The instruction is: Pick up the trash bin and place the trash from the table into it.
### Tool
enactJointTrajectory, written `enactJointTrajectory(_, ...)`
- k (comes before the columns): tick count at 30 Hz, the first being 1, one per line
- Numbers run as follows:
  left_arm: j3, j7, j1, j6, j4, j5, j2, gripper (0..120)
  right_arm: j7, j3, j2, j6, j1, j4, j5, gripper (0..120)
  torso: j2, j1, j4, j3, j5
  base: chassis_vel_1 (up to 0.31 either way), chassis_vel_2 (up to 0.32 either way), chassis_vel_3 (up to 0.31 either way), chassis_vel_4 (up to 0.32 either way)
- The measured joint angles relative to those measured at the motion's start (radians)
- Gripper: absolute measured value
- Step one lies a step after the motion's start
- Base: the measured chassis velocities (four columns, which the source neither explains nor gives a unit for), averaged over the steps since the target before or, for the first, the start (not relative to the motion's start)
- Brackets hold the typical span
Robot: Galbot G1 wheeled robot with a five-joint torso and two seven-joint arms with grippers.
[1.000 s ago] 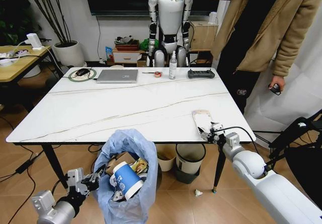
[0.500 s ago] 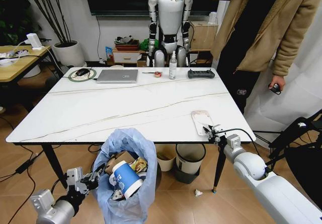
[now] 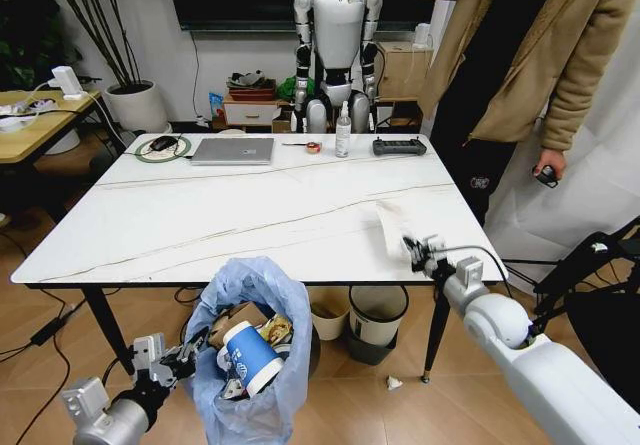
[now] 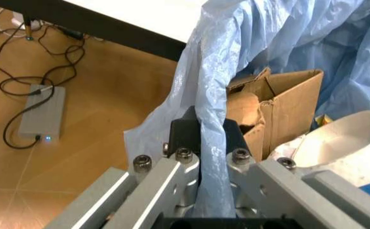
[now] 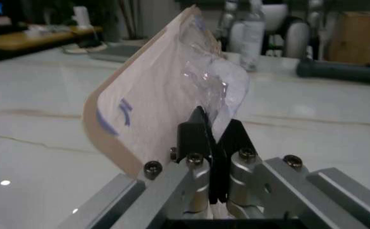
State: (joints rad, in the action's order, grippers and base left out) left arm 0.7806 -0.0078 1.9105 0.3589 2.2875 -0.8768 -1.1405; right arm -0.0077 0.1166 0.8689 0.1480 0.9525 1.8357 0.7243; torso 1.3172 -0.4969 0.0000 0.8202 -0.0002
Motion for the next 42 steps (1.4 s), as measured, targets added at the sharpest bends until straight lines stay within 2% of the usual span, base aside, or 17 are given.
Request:
enactJointTrajectory(1,0.0,0.0,0.0,0.0,0.0,0.0,0.0,0,0.0,0.0,0.0,0.0,0.0,0.0,0.0,0,0.0,0.0,0.0,0.0,0.0,0.0,0.0,0.0,0.0)
enactJointTrajectory(2,0.003,-0.002,0.001,0.001,0.0,0.0,0.001,0,-0.007,-0.03,-0.012,-0.004,-0.018,0.056,0.059,0,0.0,0.0,0.0,0.0,-0.0001,0.0,0.0,0.0,0.0)
enactJointTrajectory(8,0.007,-0.017,0.006,0.009,0.0,-0.013,0.001,0,-0.03,-0.155,-0.018,-0.007,-0.062,0.269,0.207,0,0.0,0.0,0.0002,0.0,0.0,0.0,0.0,0.0,0.0)
enactJointTrajectory(14,0.018,-0.023,0.007,0.013,0.006,-0.018,-0.001,0,-0.055,-0.281,-0.032,-0.019,-0.031,0.358,0.207,0,0.0,0.0,-0.0001,0.0,0.0001,0.0,0.0,0.0,0.0)
enactJointTrajectory(20,0.028,-0.03,0.005,0.018,0.014,-0.027,-0.002,0,-0.072,-0.356,-0.048,-0.041,0.017,0.385,0.16,0,0.0,0.0,-0.0001,0.0,0.0001,0.0,0.0,0.0,0.0)
enactJointTrajectory(29,0.028,-0.037,-0.006,0.022,0.014,-0.03,-0.008,0,-0.072,-0.382,-0.061,-0.047,0.062,0.413,0.119,0,0.0,0.0,-0.0001,0.0,0.0001,0.0,0.0,0.0,0.0)
enactJointTrajectory(42,0.019,-0.047,-0.014,0.031,0.017,-0.034,-0.013,0,-0.054,-0.418,-0.024,-0.052,0.052,0.374,0.082,0,0.0,0.0,0.0,0.0,0.0002,0.0,0.0,0.0,0.0)
